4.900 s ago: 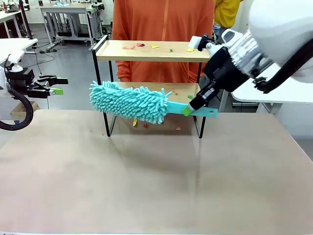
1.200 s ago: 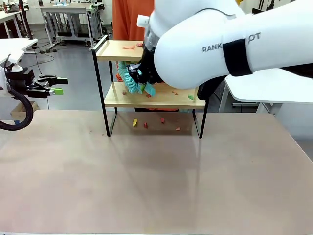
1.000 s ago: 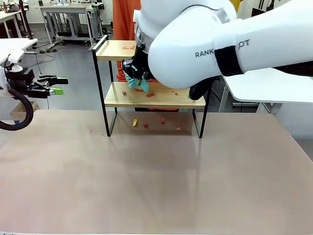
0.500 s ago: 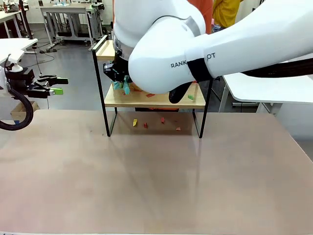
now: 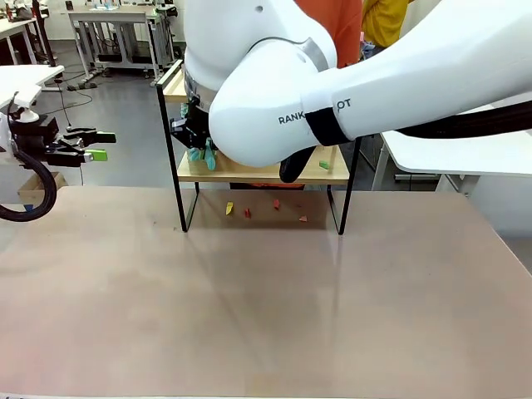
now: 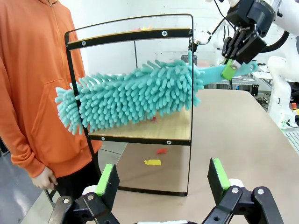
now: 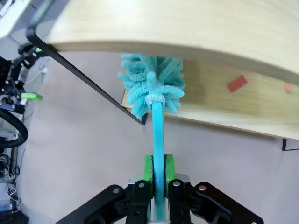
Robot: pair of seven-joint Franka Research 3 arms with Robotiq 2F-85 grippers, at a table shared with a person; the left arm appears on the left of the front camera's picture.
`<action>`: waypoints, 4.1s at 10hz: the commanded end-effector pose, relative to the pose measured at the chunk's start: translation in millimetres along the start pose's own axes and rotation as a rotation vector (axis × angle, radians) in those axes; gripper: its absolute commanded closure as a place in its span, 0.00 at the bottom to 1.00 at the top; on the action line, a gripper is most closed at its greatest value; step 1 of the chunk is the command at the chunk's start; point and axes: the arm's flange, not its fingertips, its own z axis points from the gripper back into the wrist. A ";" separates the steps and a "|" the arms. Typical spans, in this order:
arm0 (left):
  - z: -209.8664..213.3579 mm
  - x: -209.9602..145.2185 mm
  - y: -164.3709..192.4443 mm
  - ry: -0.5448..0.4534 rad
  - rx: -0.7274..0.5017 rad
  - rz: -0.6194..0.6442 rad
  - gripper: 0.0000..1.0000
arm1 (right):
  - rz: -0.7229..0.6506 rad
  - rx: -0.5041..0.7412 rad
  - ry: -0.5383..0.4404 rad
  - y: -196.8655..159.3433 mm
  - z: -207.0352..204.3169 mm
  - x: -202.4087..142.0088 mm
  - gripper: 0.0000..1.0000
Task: Clean the shelf.
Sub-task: Clean the specific section of the Shelf indicated by the human with the Duster.
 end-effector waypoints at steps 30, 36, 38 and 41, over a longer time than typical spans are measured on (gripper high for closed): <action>0.8 3.1 -0.9 0.004 -0.001 -0.007 0.00 | -0.315 -0.307 0.044 -198.5 70.2 -65.8 0.87; 0.8 3.1 -0.9 0.004 -0.001 -0.007 0.00 | -0.116 0.074 0.006 -208.1 115.1 -77.3 0.87; 0.8 3.1 -0.9 0.004 -0.001 -0.007 0.00 | 0.001 0.198 0.055 -222.0 126.8 -81.5 0.87; 0.8 3.1 -0.9 0.004 -0.001 -0.007 0.00 | 0.248 0.285 0.149 -238.9 144.5 -96.7 0.87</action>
